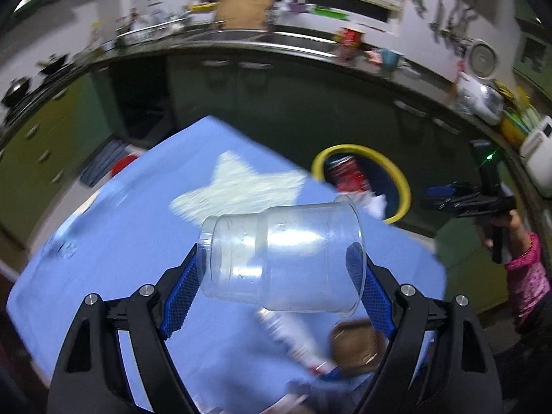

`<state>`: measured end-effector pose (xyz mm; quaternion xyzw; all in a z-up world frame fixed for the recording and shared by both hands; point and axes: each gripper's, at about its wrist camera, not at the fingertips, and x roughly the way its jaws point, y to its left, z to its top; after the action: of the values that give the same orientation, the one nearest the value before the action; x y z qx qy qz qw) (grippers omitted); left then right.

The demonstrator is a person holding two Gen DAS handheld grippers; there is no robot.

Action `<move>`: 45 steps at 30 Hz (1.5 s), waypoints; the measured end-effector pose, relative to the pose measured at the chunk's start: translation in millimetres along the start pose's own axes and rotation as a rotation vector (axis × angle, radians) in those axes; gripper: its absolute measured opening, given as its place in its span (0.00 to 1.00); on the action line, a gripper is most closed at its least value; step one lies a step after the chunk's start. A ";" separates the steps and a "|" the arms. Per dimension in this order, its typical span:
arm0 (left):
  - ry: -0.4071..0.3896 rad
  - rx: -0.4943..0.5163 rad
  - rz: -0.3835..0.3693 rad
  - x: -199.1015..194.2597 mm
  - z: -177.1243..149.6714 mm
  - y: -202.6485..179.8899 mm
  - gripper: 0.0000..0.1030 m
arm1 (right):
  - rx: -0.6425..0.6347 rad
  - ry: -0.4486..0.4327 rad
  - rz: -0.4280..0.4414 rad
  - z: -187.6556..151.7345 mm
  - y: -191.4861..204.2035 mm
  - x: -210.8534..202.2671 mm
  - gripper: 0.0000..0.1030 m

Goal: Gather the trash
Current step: 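Carry the plastic cup over the bin and open the left tool, then grasp the white tube with the right tool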

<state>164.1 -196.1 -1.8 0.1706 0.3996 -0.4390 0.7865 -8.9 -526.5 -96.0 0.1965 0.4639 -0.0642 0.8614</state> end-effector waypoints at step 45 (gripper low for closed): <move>-0.281 -0.412 0.290 -72.3 -78.7 56.8 0.95 | -0.304 0.148 0.191 9.9 156.6 31.5 0.70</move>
<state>152.1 -75.7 0.8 0.0003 0.3386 -0.2509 0.9069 62.3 -384.9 -73.5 0.1117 0.5095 0.1033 0.8469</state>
